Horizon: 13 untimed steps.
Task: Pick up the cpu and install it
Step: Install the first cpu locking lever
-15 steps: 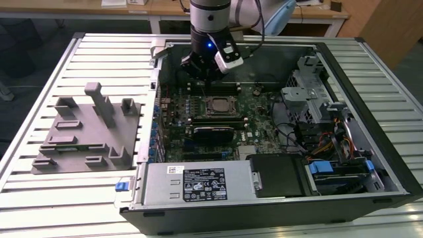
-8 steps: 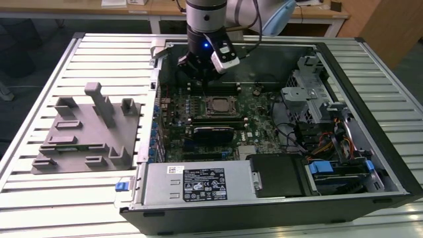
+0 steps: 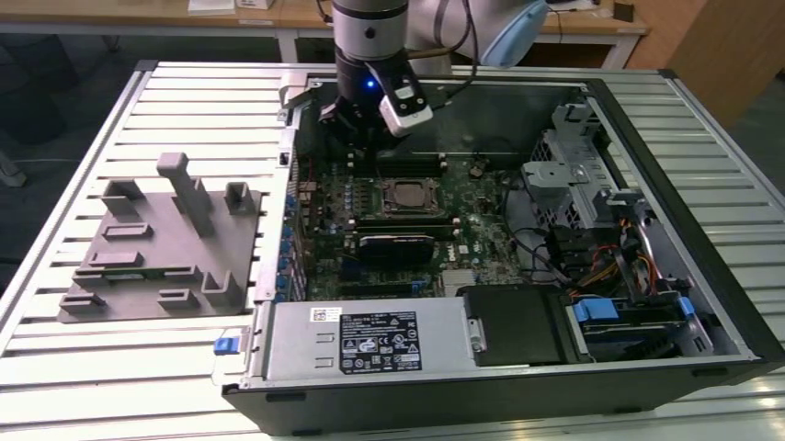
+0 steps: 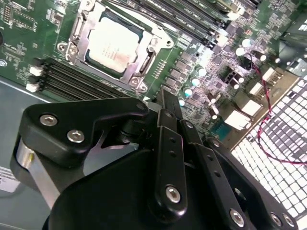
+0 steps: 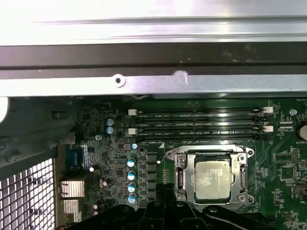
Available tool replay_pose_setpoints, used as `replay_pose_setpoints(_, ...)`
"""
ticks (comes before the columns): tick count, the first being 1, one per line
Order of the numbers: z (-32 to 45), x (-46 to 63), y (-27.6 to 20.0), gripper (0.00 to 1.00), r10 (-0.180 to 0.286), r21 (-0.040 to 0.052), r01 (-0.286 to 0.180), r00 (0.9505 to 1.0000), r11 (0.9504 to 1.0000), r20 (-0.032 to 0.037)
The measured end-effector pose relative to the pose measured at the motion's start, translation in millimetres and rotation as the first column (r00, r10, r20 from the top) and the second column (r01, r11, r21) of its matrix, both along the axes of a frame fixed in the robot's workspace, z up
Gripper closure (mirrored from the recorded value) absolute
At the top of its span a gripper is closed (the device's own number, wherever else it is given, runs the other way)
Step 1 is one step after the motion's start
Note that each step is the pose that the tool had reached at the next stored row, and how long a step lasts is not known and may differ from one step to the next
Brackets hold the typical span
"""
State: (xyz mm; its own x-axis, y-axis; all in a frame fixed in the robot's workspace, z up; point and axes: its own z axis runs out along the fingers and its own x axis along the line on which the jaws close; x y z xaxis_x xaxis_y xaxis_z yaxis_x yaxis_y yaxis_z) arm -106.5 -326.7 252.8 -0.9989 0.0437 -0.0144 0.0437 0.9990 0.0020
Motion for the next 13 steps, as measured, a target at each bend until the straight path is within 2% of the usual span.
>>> replay_pose_setpoints(6,-0.3,-5.6,1.2,0.89,0.0,-0.0001,0.0,1.0,1.0,-0.0001)
replay_pose_setpoints(13,-0.5,-7.8,8.2,0.89,0.001,0.0,-0.001,1.0,1.0,0.0)
